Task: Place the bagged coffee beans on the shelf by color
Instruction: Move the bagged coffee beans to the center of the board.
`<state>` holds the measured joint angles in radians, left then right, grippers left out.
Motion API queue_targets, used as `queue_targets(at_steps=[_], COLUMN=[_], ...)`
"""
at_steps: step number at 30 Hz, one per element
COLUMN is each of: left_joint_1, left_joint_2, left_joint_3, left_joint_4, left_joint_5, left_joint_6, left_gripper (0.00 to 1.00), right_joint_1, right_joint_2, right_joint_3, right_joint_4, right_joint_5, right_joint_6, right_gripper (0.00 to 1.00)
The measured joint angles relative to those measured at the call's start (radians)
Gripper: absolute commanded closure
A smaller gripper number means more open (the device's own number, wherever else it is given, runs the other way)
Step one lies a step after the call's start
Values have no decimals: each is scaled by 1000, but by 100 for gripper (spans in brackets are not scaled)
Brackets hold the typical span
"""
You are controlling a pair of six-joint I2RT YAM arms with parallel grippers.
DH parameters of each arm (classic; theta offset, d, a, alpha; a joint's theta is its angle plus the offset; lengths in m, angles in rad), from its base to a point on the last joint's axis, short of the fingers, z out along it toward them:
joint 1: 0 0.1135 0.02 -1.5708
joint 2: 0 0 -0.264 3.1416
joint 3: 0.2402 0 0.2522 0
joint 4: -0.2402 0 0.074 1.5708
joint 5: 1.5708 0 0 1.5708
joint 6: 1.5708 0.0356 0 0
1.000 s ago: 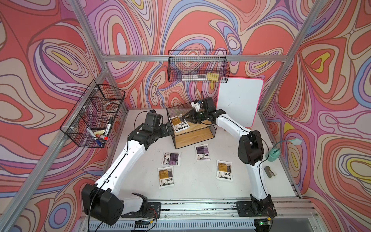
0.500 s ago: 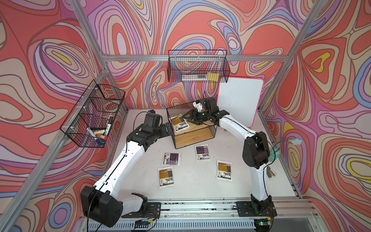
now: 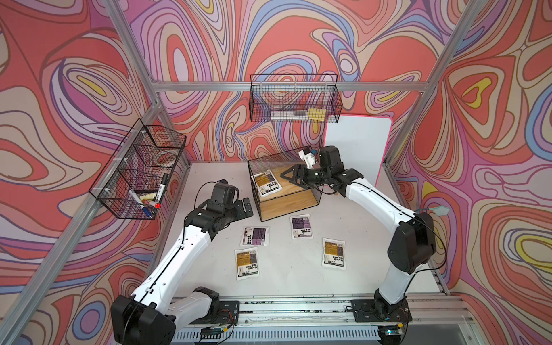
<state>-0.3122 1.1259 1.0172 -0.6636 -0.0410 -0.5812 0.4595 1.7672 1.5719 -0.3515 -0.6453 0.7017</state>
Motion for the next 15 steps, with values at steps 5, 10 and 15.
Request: queue_targets(at_steps=[5,10,15], left_joint_1=[0,2,-11], left_joint_2=[-51,-114,-175], left_joint_3=[-113,-245,-350], left_joint_4=[-32,-50,-74], left_joint_5=[21,53,89], left_joint_6=[-38,-93,-141], left_gripper=[1,1,1], right_joint_1=[0,12,53], right_joint_2=[-122,-198,-227], right_joint_3=[-179,-365,-488], right_joint_4=[5,28,53], right_joint_5=[22,42,67], right_joint_6=[-9,-2,6], right_gripper=[34,34,33])
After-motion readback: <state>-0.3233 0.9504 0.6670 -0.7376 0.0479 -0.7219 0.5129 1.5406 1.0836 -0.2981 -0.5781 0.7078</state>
